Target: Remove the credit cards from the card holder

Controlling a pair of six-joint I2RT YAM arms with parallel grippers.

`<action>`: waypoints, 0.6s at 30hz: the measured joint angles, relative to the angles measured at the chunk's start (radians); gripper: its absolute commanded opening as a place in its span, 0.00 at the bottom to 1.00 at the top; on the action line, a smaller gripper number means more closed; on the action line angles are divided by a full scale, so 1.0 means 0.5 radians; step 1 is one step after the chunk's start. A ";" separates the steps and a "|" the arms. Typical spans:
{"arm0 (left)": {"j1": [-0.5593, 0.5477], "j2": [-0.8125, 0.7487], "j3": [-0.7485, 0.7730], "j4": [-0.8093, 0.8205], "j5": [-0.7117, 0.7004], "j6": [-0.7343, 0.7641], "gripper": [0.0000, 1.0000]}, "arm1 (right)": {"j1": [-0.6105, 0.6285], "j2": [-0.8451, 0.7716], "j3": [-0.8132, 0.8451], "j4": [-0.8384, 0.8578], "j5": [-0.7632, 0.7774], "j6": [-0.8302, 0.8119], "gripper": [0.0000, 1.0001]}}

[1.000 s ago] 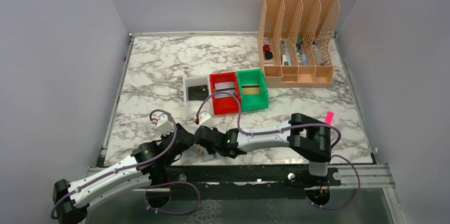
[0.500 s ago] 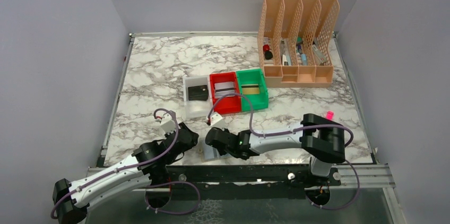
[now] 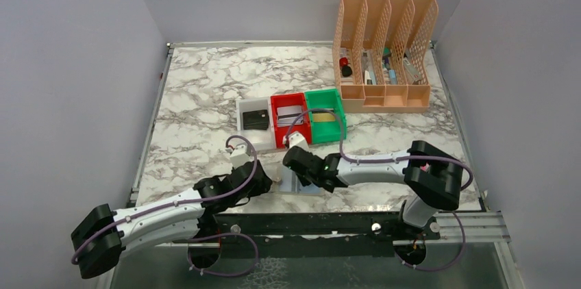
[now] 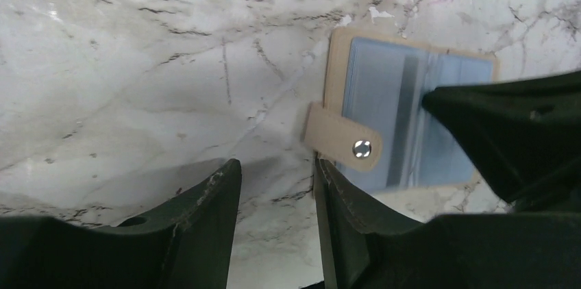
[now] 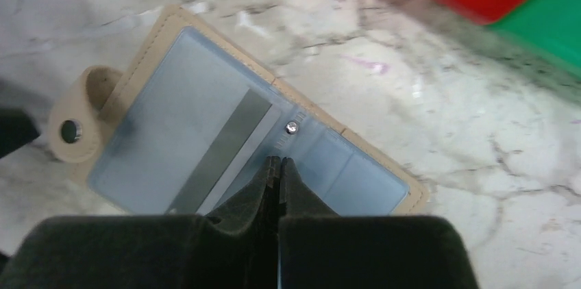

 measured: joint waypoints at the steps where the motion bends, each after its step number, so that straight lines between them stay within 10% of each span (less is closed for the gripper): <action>1: -0.001 0.027 -0.002 0.036 0.025 0.009 0.49 | -0.060 -0.024 -0.031 0.014 -0.009 -0.029 0.04; 10: -0.001 0.186 -0.096 0.539 0.260 0.108 0.54 | -0.225 -0.108 -0.114 0.025 -0.056 -0.081 0.06; 18: 0.000 0.340 -0.025 0.650 0.285 0.195 0.68 | -0.306 -0.234 -0.102 -0.130 -0.186 -0.027 0.30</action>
